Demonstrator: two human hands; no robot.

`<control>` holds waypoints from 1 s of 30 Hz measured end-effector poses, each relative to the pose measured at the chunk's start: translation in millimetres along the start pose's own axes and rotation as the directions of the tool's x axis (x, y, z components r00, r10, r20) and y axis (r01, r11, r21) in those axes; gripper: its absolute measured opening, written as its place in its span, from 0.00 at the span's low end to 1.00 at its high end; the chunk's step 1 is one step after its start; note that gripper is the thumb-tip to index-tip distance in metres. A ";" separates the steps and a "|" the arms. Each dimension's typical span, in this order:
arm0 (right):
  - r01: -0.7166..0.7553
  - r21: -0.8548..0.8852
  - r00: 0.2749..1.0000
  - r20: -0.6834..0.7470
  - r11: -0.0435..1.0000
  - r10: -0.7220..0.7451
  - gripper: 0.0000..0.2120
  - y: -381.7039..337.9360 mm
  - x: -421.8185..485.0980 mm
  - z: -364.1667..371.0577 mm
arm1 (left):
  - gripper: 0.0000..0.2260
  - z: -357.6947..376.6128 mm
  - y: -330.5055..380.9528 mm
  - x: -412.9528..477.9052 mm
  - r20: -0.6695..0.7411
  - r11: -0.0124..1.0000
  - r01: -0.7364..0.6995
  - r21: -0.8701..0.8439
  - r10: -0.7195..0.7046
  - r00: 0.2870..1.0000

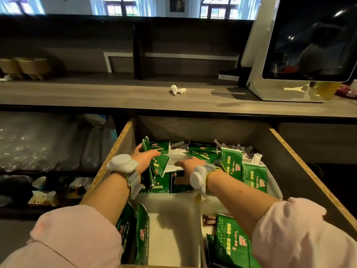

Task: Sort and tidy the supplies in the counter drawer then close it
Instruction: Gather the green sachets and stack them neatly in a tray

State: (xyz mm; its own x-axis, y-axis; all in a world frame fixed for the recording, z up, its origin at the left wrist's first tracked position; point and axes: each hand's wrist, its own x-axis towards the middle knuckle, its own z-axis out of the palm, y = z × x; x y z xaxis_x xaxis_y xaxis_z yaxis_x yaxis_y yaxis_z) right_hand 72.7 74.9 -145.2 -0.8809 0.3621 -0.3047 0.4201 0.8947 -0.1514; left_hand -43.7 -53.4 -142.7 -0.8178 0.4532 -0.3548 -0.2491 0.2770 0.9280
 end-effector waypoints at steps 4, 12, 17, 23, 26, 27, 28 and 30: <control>-0.075 -0.078 0.997 -0.040 0.994 0.072 0.35 -12.4 15.5 13.8 | 0.44 0.1 -4.7 1.1 0.028 0.998 0.024 0.056 -0.025 0.999; -0.132 0.009 0.979 0.158 0.991 0.129 0.13 -30.9 27.8 4.7 | 0.35 -8.0 2.3 1.7 -0.018 0.999 -0.023 -0.026 0.023 1.000; -0.135 0.126 0.990 -0.020 0.983 0.139 0.20 -3.2 5.7 -27.3 | 0.32 -5.0 11.5 -11.0 -0.014 0.997 -0.072 0.005 0.072 0.997; -0.145 0.249 0.977 -0.114 0.958 0.178 0.15 9.7 -17.2 -54.1 | 0.42 -2.5 12.6 -17.8 0.013 1.000 -0.025 -0.013 0.025 1.000; -0.029 0.499 0.939 -0.284 0.866 0.195 0.15 -1.0 -16.5 -46.7 | 0.55 -4.7 -15.7 31.7 0.070 0.995 0.027 -0.095 -0.020 0.997; 0.036 0.567 0.933 -0.315 0.823 0.176 0.16 -10.8 -18.2 -42.7 | 0.54 -4.2 -24.1 41.7 0.108 0.988 0.063 -0.139 -0.048 0.993; 0.085 0.626 0.939 -0.311 0.775 0.147 0.16 -21.5 -19.3 -38.8 | 0.51 -1.7 -19.4 27.1 0.153 0.981 0.097 -0.169 -0.072 0.986; 0.137 0.741 0.981 -0.194 0.658 0.014 0.15 -39.7 -23.9 -34.8 | 0.43 4.1 4.9 -21.8 0.193 0.971 0.072 -0.227 -0.027 0.981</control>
State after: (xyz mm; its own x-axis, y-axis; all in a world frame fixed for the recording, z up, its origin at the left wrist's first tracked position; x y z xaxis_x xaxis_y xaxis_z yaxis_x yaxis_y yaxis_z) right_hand 69.5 39.8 -99.1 -0.9005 0.4185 -0.1184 0.3167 0.4443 -0.8380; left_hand -25.0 -58.4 -130.9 -0.6953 0.6003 -0.3953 -0.4186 0.1089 0.9016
